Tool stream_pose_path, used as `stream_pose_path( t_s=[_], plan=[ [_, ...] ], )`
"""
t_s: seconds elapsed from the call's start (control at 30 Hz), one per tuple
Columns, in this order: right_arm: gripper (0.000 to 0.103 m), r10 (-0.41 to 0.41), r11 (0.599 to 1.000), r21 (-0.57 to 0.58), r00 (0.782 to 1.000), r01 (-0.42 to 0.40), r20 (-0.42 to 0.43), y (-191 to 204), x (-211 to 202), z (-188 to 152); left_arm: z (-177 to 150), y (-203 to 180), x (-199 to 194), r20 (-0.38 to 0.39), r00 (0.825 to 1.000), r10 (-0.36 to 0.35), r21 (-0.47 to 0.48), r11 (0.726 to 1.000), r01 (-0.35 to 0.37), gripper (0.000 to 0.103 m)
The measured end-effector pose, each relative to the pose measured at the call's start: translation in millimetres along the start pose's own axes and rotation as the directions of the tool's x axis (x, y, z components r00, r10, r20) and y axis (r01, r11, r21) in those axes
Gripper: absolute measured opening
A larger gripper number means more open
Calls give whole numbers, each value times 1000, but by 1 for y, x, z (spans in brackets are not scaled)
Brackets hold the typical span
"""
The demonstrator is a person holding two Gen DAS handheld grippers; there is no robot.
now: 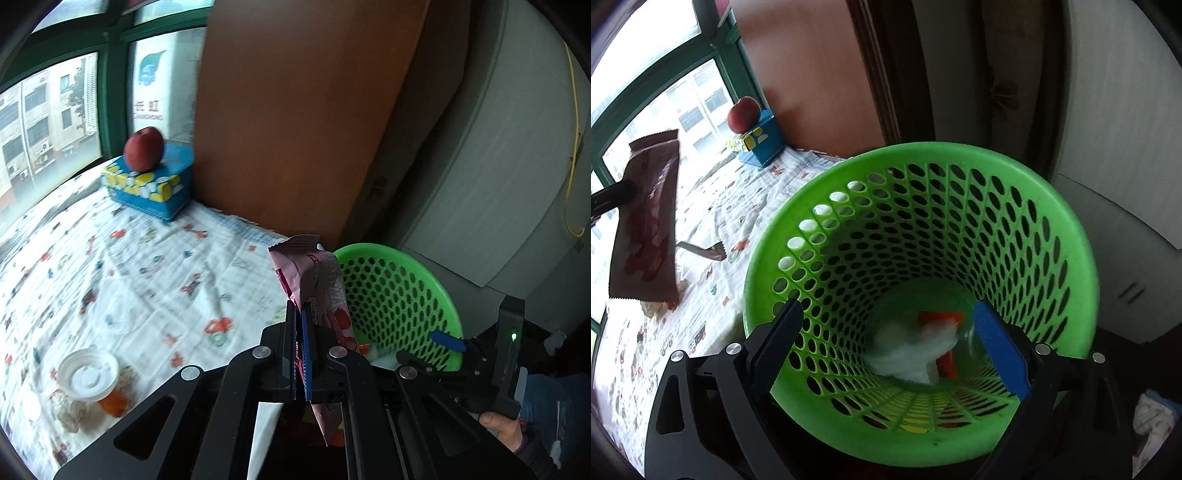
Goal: Collect trash
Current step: 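Carry the packet and lid to the green wastebasket and open both tools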
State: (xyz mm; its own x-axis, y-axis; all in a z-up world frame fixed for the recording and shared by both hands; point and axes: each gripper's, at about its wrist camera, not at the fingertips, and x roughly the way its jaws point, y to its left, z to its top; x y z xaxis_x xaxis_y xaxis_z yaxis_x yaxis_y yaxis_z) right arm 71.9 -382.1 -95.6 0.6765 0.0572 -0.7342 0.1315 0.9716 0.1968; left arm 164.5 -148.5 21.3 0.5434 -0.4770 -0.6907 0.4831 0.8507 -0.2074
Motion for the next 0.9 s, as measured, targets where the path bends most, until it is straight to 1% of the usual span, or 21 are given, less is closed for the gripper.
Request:
stream_pose_path(
  t_s=[0.23, 0.5, 0.77, 0.83, 0.87, 0.9],
  plan=[
    [92, -10, 1000, -4, 999, 10, 35, -8, -21, -7, 7, -27, 26, -7, 1000, -25, 23, 999, 25, 3],
    [92, 0, 1000, 22, 997, -1, 76, -17, -45, -16, -3, -56, 65, -67, 997, -46, 30, 998, 48, 4],
    [92, 7, 998, 58, 996, -12, 85, -25, -52, -20, -13, -65, 89, -123, 989, -87, 5, 996, 88, 4],
    [92, 7, 998, 60, 996, -12, 86, -26, -52, -21, -15, -66, 91, -137, 986, -90, 2, 996, 91, 10],
    [92, 9, 998, 60, 996, -14, 85, -25, -52, -21, -16, -65, 92, -139, 985, -98, -5, 995, 98, 23],
    [92, 11, 998, 60, 996, -16, 87, -24, -52, -22, -18, -64, 91, -134, 986, -97, -12, 995, 96, 41]
  ],
)
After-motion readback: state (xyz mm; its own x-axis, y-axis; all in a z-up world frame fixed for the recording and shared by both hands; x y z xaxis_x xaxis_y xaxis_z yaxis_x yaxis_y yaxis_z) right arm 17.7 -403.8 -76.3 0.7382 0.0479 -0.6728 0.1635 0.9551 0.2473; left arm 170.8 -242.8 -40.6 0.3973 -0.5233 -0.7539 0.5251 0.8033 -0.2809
